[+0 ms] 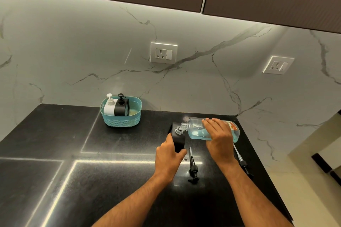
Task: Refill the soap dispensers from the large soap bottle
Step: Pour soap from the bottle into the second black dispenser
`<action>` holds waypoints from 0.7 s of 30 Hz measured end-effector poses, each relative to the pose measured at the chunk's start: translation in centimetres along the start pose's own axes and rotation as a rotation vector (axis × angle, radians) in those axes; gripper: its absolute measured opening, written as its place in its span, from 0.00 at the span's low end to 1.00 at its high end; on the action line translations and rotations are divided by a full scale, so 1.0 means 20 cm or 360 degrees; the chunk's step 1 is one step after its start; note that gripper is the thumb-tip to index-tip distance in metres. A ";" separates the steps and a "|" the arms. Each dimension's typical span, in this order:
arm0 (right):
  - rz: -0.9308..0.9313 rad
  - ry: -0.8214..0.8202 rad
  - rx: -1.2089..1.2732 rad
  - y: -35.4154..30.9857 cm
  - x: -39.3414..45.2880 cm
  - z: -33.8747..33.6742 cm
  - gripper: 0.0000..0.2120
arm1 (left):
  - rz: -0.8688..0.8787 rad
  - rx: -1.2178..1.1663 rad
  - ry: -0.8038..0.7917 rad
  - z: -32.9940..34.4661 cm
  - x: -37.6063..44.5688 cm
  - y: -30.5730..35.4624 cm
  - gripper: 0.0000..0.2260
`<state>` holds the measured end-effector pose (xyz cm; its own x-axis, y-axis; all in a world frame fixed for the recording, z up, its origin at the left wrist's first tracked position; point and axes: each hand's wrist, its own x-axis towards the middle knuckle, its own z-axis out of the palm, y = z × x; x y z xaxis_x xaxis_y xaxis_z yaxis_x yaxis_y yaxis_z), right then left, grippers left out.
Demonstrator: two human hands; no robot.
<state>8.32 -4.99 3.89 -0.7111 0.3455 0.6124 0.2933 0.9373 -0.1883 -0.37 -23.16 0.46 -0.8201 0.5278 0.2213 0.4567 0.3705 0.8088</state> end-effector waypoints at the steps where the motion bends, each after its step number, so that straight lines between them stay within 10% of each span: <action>1: 0.0000 -0.0003 -0.0001 0.00 0.00 0.00 0.33 | -0.0001 -0.0001 -0.0001 0.00 0.00 0.00 0.24; 21: -0.0033 -0.0001 -0.0033 -0.01 0.01 -0.02 0.33 | -0.0017 0.0036 -0.0036 -0.02 0.00 0.01 0.21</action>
<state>8.35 -5.02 4.39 -0.7174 0.3259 0.6157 0.2914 0.9432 -0.1598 -0.44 -23.32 0.90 -0.8169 0.5409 0.2003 0.4559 0.3930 0.7985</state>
